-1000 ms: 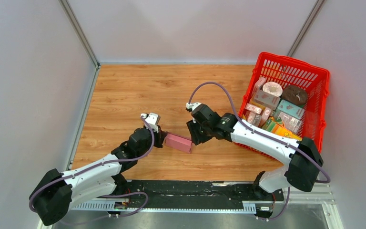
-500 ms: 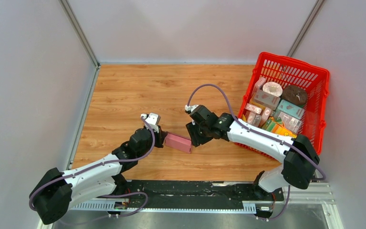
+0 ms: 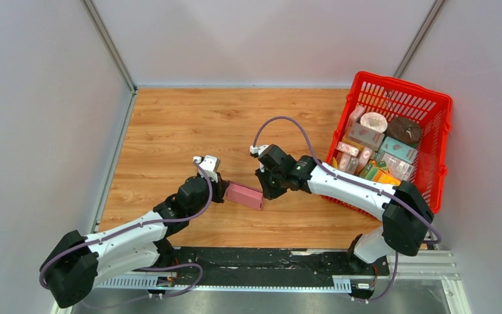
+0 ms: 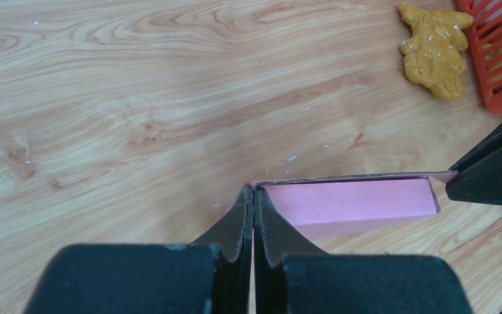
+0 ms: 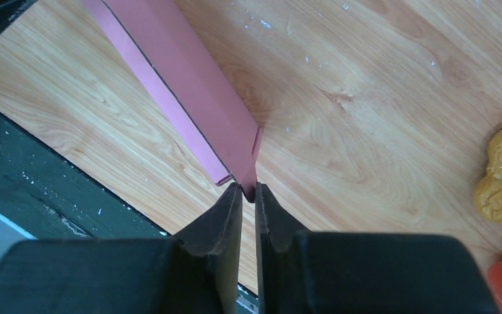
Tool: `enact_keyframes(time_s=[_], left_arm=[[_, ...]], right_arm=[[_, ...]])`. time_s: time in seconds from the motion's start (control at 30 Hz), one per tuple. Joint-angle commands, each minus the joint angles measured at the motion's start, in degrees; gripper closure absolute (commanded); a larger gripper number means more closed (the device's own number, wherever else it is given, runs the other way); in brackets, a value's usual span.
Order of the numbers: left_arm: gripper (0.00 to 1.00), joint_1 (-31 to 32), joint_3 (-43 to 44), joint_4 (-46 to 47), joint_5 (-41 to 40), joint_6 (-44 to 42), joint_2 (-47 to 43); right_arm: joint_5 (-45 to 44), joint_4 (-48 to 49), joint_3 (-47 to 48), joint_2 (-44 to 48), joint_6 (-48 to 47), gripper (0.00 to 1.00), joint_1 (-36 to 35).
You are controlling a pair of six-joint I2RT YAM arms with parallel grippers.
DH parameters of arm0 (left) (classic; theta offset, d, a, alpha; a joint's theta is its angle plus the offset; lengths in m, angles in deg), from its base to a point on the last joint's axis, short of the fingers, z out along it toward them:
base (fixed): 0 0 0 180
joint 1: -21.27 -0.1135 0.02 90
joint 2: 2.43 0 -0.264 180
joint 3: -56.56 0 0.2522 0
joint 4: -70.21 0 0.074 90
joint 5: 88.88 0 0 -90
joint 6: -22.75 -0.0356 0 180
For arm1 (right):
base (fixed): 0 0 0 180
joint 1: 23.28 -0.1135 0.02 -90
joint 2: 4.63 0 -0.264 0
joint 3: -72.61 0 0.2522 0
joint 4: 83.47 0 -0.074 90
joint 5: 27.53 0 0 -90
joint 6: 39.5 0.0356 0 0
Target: Fold the paper box
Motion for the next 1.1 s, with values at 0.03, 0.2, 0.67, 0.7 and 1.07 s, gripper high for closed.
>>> enact_keyframes(time_s=[0.03,0.2,0.67,0.7,1.07], left_arm=[[1.0,0.4,-0.8,-5.9,0.8,-0.1,0.2],[1.0,0.7,-0.8,-5.6,0.9,0.1,0.4],[1.0,1.5,-1.4,-5.9,0.2,0.8,-0.8],[1.0,1.6,-1.5,-5.9,0.2,0.9,-0.7],[1.0,2.0,-2.2,-5.9,-0.1,1.6,-1.9]], right_arm=[[-0.5,1.7,1.5,-0.6,0.1,0.85,0.0],[-1.1,1.5,1.8,-0.4,0.2,0.86,0.1],[5.4,1.4,4.5,-1.0,16.0,1.0,1.0],[6.3,1.9,4.1,-0.9,16.7,1.0,1.1],[9.6,3.5,2.7,-1.4,20.1,1.0,1.4]])
